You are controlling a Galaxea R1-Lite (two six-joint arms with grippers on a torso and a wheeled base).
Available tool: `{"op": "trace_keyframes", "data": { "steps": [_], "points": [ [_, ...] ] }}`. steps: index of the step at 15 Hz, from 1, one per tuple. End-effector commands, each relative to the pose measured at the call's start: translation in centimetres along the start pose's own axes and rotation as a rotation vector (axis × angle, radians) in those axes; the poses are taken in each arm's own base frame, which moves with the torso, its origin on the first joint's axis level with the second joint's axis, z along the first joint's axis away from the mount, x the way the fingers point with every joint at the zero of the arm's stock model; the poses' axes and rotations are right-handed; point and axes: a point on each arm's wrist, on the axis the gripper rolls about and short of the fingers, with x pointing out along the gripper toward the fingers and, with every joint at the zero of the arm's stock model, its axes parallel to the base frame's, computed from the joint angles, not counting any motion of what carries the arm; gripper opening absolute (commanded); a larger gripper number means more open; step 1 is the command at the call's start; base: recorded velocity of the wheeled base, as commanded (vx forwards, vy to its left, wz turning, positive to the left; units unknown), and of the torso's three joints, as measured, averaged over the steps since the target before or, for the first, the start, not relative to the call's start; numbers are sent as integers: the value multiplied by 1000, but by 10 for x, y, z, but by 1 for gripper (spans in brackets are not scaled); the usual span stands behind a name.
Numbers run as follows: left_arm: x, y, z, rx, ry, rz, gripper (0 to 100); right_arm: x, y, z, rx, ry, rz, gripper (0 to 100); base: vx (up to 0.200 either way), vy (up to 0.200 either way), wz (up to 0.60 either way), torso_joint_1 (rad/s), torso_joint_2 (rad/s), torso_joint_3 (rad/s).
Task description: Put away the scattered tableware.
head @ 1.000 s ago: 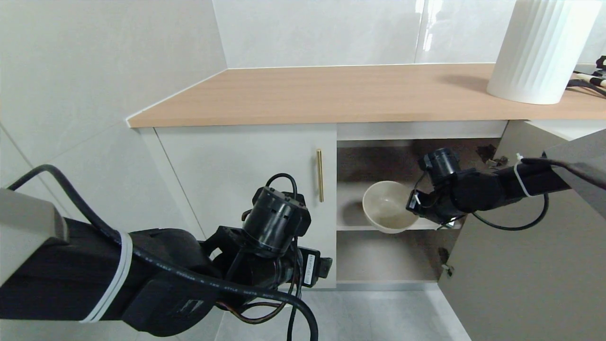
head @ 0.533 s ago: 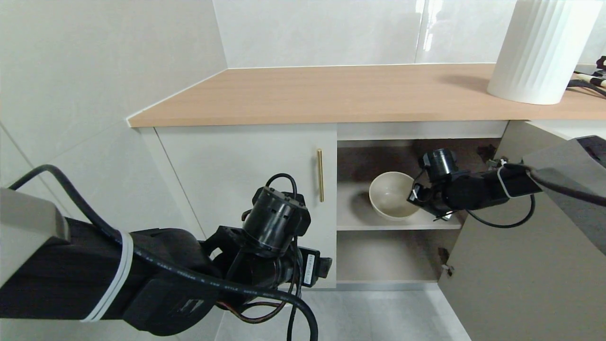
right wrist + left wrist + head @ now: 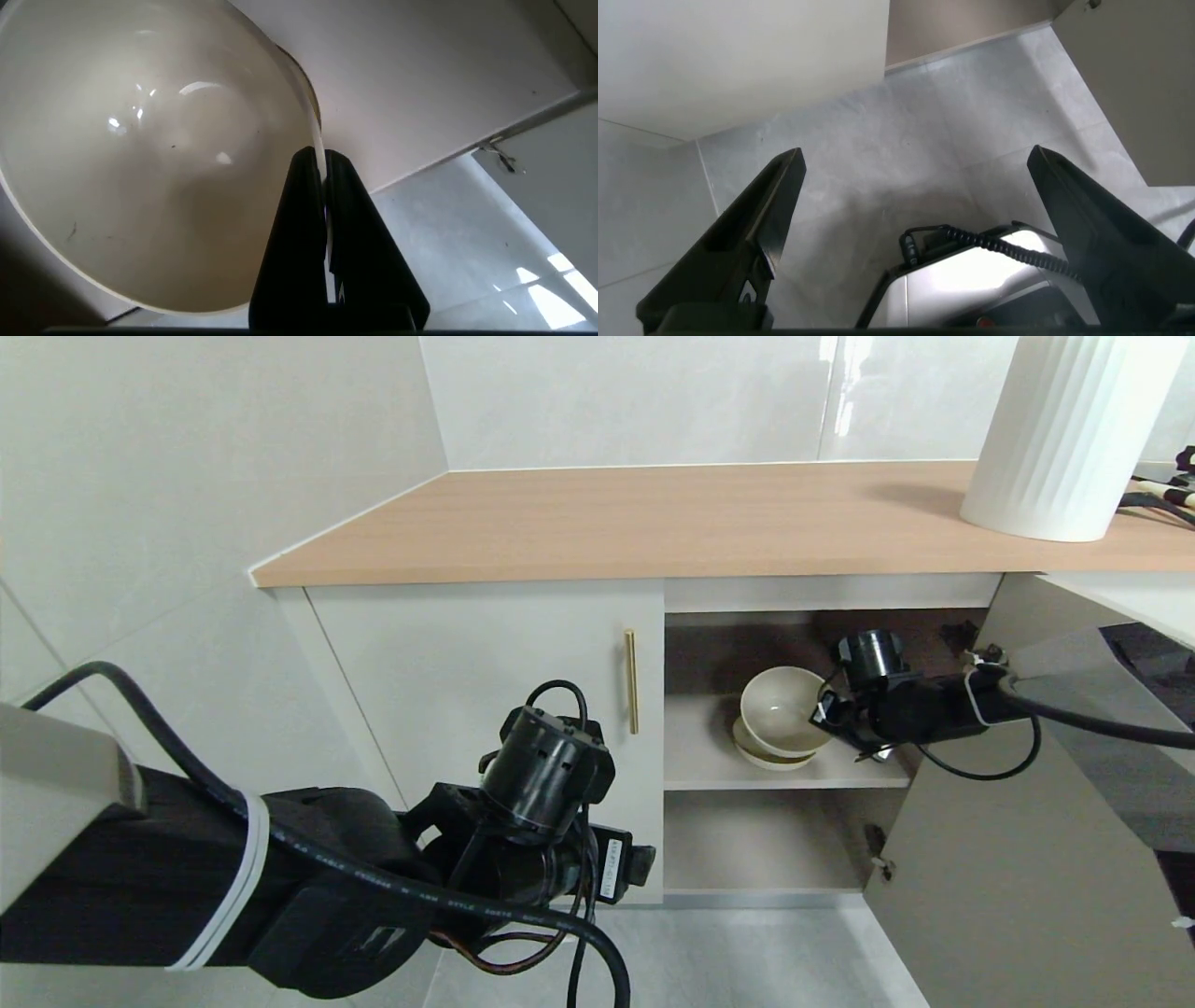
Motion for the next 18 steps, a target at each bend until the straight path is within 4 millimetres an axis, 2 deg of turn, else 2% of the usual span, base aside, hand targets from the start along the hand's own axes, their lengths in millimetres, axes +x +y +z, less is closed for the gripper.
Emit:
{"op": "trace_keyframes", "data": {
  "steps": [1,10,18],
  "points": [
    [1,0,0,0,2,1,100,9,-1,-3,0,2,-5,0,0,0,0,0,0,0],
    [4,-1,0,-6,-3,0,100,20,12,-14,-20,12,24,0,0,0,0,0,0,0],
    [5,-1,0,-7,-4,0,100,26,10,-13,-14,0,16,0,0,0,0,0,0,0]
  ]
}}
